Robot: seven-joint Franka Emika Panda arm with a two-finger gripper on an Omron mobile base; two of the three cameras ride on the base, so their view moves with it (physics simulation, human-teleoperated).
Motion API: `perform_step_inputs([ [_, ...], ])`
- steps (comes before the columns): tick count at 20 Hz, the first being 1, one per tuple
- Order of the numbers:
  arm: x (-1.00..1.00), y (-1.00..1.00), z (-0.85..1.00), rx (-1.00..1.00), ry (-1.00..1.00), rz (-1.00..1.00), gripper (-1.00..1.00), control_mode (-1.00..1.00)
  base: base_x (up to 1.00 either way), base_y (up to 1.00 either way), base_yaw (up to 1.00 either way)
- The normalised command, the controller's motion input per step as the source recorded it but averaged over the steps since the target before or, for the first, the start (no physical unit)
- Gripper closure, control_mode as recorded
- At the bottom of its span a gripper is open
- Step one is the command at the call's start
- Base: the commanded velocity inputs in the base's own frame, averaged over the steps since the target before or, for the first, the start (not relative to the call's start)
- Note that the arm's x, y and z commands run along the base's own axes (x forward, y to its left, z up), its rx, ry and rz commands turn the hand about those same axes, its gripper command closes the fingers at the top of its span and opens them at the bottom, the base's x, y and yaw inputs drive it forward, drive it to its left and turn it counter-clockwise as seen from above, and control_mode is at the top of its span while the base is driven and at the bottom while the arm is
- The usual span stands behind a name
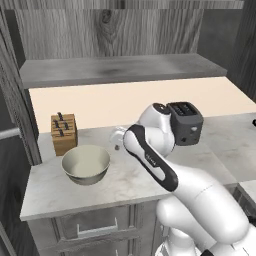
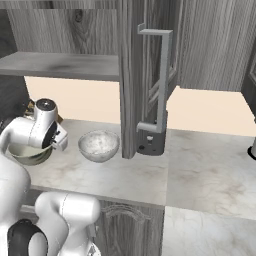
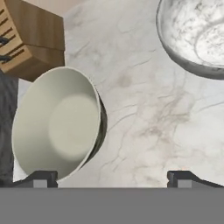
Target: Open the cabinet. Pick the bowls from the counter and place them in the cabinet. Then close the cabinet.
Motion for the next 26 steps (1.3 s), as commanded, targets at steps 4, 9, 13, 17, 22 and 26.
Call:
perform_step_inputs([
  [4,0.21,0.06,-0.14,0.0,0.0,-0.04,-1.0,-1.0,0.0,0.0,0.0],
  [9,0.04,0.21,-0.17,0.0,0.0,-0.01,-1.0,-1.0,0.0,0.0,0.0],
  [13,0.0,0.13,-0.18,0.0,0.0,0.0,-1.0,-1.0,0.0,0.0,0.0],
  [17,0.0,0.05,-0.21,-0.01,0.0,0.0,-1.0,-1.0,0.0,0.0,0.0],
  [22,0.08,0.38,-0.3,-0.04,0.0,0.0,-1.0,-1.0,0.0,0.0,0.0],
  [26,0.16,0.39,-0.28,-0.02,0.0,0.0,-1.0,-1.0,0.0,0.0,0.0],
])
